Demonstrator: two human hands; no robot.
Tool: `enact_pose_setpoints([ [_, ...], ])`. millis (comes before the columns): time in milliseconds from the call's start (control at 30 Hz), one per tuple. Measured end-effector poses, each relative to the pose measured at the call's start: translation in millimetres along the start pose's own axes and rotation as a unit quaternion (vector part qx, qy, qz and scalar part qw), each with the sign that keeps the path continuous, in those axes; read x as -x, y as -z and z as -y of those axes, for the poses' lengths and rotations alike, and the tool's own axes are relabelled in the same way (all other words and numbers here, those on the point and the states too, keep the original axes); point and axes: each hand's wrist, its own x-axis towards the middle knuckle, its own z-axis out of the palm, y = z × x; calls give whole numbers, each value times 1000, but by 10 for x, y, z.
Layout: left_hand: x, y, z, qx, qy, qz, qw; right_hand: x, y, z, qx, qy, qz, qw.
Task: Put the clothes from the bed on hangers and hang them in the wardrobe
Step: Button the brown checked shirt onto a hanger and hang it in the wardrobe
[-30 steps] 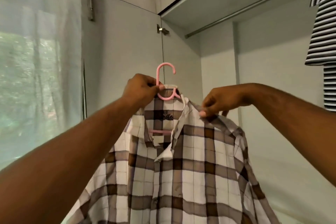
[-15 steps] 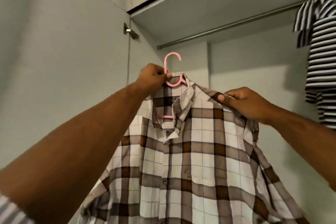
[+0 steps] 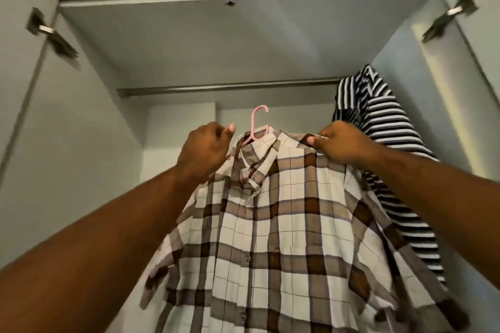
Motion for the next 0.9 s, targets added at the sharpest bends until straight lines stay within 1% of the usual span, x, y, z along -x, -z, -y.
enact_pose_setpoints([
  [133,-106,-370,-3,-2,-32,12,999,-386,56,-186,85,-54,-41,994],
  [267,-160,-667,-58,-19,-44,24,999,-755,-4,-402,150,-84,-74,982],
  [567,-448,-1356,-251,-56,-56,30,996,-1499,92,-803,176,-81,-144,970],
  [667,-494,-1553,-215,-68,-59,30,996,-1682,148,-913,189,-72,-153,967],
  [767,-552,-1708,-142,-73,-52,28,996,-1822,189,-1004,229,-55,-167,957],
  [900,-609,-1876,-79,-76,-47,27,996,-1951,212,-1075,239,-61,-188,951],
])
